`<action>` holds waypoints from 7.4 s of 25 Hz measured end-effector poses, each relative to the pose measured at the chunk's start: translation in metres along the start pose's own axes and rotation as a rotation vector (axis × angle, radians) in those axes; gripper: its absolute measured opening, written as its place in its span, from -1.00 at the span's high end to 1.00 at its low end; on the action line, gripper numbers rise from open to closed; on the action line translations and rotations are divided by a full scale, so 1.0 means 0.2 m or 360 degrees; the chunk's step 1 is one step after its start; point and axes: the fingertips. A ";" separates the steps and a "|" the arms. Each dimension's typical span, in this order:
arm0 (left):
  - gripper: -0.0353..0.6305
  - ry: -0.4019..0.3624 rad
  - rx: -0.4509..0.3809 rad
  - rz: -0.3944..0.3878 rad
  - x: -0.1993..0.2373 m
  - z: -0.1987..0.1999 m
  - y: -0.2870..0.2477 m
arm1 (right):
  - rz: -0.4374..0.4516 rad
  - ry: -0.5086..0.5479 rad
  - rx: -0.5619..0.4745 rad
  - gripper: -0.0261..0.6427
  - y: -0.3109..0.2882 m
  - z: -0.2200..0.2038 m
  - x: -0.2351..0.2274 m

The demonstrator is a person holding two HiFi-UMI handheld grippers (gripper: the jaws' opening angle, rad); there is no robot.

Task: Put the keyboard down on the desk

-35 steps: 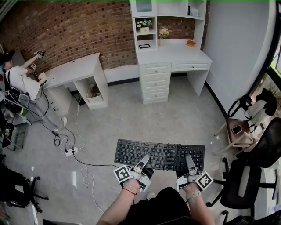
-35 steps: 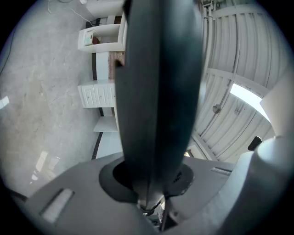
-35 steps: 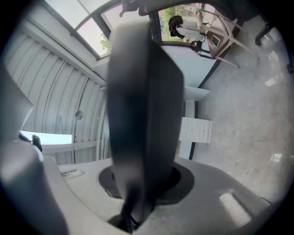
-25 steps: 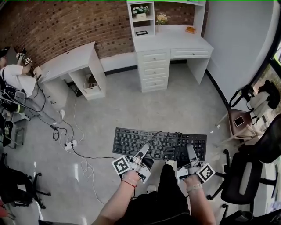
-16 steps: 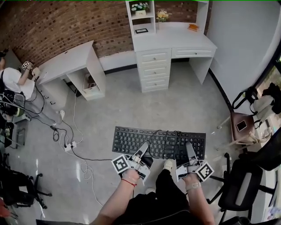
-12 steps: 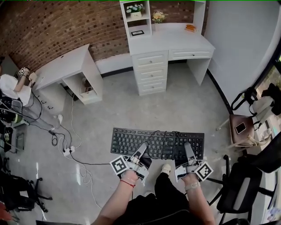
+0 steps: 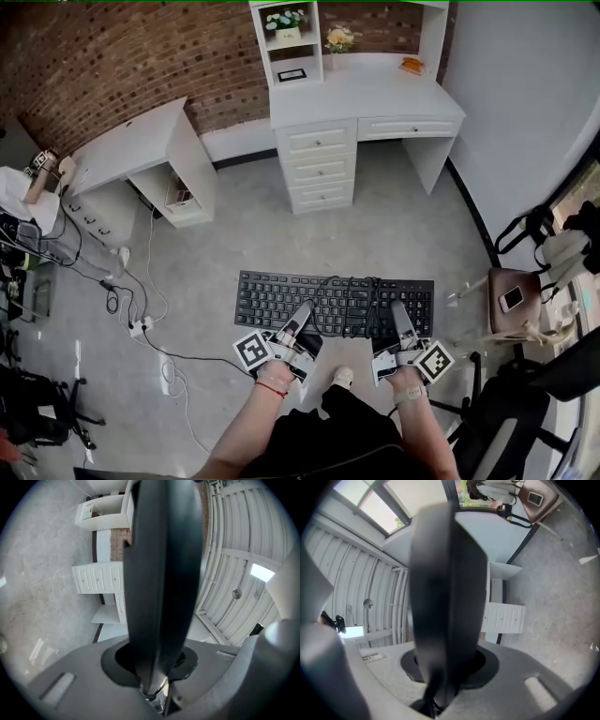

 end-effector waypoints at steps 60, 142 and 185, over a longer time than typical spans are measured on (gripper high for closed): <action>0.70 0.0087 0.0035 0.0083 0.44 0.75 -1.93 | -0.0131 -0.0025 -0.0048 0.71 -1.92 0.65 -0.50; 0.67 0.0245 -0.0232 0.0420 1.11 1.65 -3.91 | -0.0415 -0.0225 0.0254 0.72 -4.17 1.21 -1.28; 0.26 0.0434 -0.0342 0.0616 1.38 2.03 -4.32 | -0.0825 -0.0288 0.0093 0.72 -4.69 1.21 -1.62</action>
Point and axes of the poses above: the fingertips, and each gripper's own axes: y backward along the fingers, x to its left, z out of its top, and after that the axes turned 8 degrees about -x, right-handed
